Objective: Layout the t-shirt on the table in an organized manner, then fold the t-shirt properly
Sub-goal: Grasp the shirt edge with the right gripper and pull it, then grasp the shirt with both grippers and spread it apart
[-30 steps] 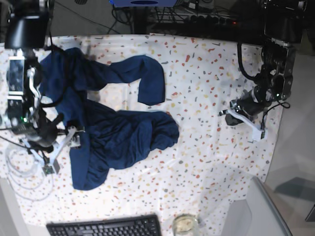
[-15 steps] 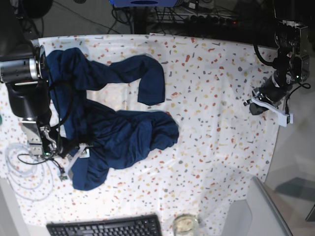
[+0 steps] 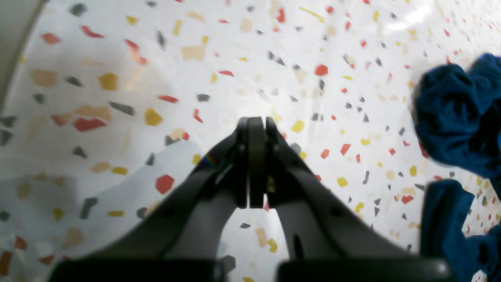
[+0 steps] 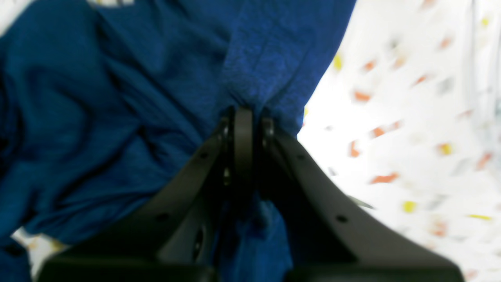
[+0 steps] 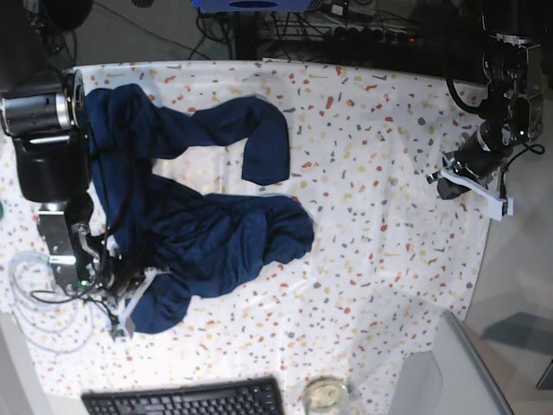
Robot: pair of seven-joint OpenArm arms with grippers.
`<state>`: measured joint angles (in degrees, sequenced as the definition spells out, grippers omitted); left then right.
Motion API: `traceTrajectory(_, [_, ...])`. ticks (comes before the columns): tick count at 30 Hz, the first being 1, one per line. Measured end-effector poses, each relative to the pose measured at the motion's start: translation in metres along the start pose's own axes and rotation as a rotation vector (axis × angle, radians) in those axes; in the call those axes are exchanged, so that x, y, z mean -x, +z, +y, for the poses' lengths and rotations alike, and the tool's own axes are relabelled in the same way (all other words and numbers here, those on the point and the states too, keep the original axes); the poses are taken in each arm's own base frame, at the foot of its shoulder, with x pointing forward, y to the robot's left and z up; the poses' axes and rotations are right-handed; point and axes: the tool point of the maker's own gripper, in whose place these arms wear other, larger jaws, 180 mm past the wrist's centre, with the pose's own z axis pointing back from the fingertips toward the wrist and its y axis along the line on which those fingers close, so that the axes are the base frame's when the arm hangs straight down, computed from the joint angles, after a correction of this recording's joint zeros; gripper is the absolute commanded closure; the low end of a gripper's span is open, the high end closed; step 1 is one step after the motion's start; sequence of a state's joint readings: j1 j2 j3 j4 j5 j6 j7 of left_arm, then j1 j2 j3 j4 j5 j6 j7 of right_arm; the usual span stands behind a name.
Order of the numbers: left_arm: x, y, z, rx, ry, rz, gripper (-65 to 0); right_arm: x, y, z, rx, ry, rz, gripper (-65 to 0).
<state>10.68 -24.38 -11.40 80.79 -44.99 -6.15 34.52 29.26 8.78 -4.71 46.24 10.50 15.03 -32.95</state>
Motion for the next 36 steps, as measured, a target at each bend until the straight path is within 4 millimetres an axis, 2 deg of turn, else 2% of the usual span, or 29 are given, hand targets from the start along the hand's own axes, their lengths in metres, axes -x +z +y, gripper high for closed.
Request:
traceTrajectory(5, [0.028, -0.013, -0.037, 0.083, -0.063, 0.081, 0.0, -0.054, 0.061, 0.023, 0.012, 0.112, -0.154, 0.0])
traceTrajectory(7, [0.038, -0.016, -0.052, 0.114, -0.087, 0.111, 0.0, -0.067, 0.086, 0.032, 0.019, 0.156, -0.2, 0.0])
traceTrajectory(9, [0.047, -0.023, -0.076, 0.167, -0.135, 0.145, 0.0, -0.075, 0.11, 0.039, 0.026, 0.187, -0.243, 0.0])
traceTrajectory(11, [0.057, -0.031, -0.111, 0.239, -0.194, 0.18, 0.0, -0.081, 0.13, 0.045, 0.039, 0.214, -0.279, 0.0])
traceTrajectory(15, [0.054, -0.05, -0.194, 0.399, -0.206, 0.169, 0.0, -0.075, 0.154, 0.058, 0.032, 0.239, -0.318, 0.0])
traceTrajectory(17, [0.051, -0.062, -0.222, 0.436, -0.208, 0.176, 0.0, -0.068, 0.159, 0.061, 0.034, 0.247, -0.322, 0.0])
traceTrajectory(18, [0.053, -0.069, -0.23, 0.44, -0.216, 0.193, 0.0, -0.064, 0.159, 0.062, 0.031, 0.246, -0.319, 0.0])
traceTrajectory(20, [0.059, -0.086, -0.238, 0.424, -0.244, 0.239, 0.0, -0.058, 0.158, 0.063, 0.03, 0.246, -0.307, 0.0])
traceTrajectory(23, [0.087, -0.106, -0.243, 0.39, -0.316, 0.346, 0.0, -0.059, 0.165, 0.071, 0.012, 0.249, -0.372, 0.0])
traceTrajectory(26, [0.096, -0.123, -0.268, 0.406, -0.357, 0.34, 0.0, -0.056, 0.179, 0.084, -0.009, 0.261, -0.443, 0.0])
traceTrajectory(28, [0.09, -0.136, -0.281, 0.407, -0.378, 0.28, 0.0, -0.052, 0.187, 0.094, -0.038, 0.26, -0.481, 0.0])
traceTrajectory(29, [0.089, -0.142, -0.282, 0.399, -0.389, 0.256, 0.0, -0.047, 0.185, 0.101, -0.055, 0.266, -0.478, 0.0])
traceTrajectory(32, [0.068, -0.16, -0.284, 0.372, -0.406, 0.129, 0.0, -0.022, 0.175, 0.121, -0.102, 0.282, -0.431, 0.0])
traceTrajectory(36, [0.026, -0.176, -0.271, 0.255, -0.453, -0.015, 0.0, 0.024, 0.168, 0.173, -0.243, 0.318, -0.367, 0.0])
